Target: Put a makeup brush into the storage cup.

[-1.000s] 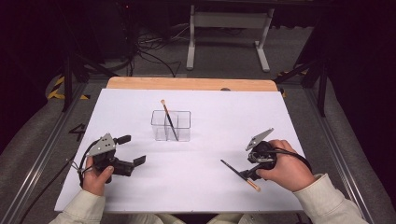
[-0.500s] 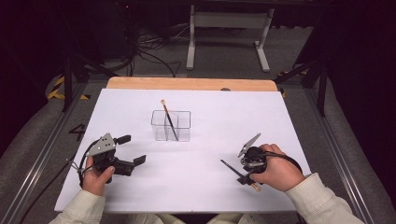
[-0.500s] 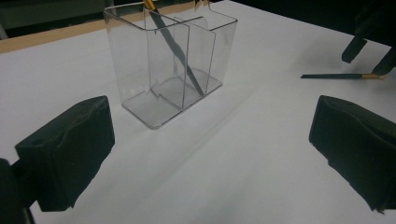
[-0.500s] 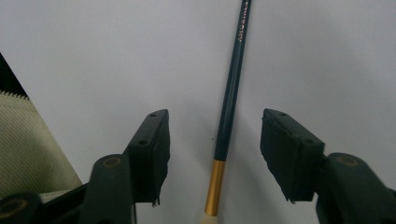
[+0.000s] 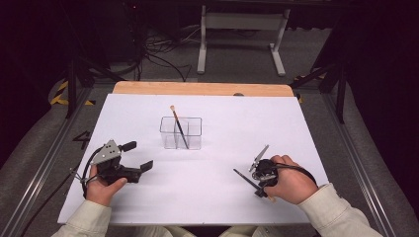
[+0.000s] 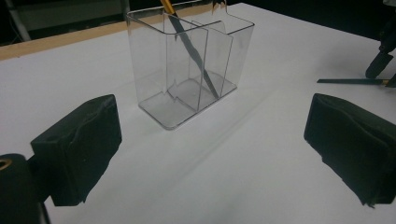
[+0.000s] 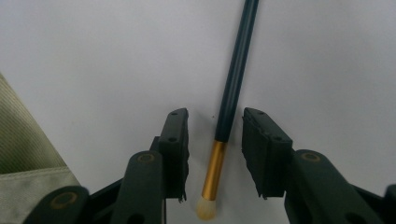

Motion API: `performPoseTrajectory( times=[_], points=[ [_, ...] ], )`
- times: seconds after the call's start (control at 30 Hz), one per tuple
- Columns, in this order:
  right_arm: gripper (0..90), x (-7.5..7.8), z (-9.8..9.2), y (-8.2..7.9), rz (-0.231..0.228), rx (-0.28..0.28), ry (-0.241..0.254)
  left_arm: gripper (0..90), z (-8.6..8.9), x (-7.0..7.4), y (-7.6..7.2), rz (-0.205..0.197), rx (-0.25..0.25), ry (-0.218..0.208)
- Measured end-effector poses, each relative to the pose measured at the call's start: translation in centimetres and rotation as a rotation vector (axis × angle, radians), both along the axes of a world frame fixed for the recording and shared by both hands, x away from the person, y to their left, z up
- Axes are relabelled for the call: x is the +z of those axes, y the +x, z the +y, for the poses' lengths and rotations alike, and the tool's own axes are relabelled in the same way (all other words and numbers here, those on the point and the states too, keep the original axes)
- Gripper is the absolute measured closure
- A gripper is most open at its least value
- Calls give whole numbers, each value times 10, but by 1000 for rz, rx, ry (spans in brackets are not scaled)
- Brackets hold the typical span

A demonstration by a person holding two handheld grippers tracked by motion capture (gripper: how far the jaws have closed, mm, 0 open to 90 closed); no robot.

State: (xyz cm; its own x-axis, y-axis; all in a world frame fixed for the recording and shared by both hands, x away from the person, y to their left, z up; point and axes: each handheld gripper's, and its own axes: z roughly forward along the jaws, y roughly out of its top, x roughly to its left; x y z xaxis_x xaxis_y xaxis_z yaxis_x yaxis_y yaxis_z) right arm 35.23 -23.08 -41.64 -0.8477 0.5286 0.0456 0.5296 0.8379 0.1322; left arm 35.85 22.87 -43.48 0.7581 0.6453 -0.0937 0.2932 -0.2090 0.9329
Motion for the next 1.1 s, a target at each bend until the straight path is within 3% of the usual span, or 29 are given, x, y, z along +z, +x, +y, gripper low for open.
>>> performPoseTrajectory(
  times=[0.37,0.83,1.1],
  points=[
    [828,-2,4,0,-26,50,-76,97,-2,1,-1,6,-38,9],
    [838,-1,7,2,-25,123,-94,98,-3,1,-1,13,-54,-3],
    [840,11,7,5,-40,160,-90,111,-7,4,-2,6,-84,-13]
  ],
)
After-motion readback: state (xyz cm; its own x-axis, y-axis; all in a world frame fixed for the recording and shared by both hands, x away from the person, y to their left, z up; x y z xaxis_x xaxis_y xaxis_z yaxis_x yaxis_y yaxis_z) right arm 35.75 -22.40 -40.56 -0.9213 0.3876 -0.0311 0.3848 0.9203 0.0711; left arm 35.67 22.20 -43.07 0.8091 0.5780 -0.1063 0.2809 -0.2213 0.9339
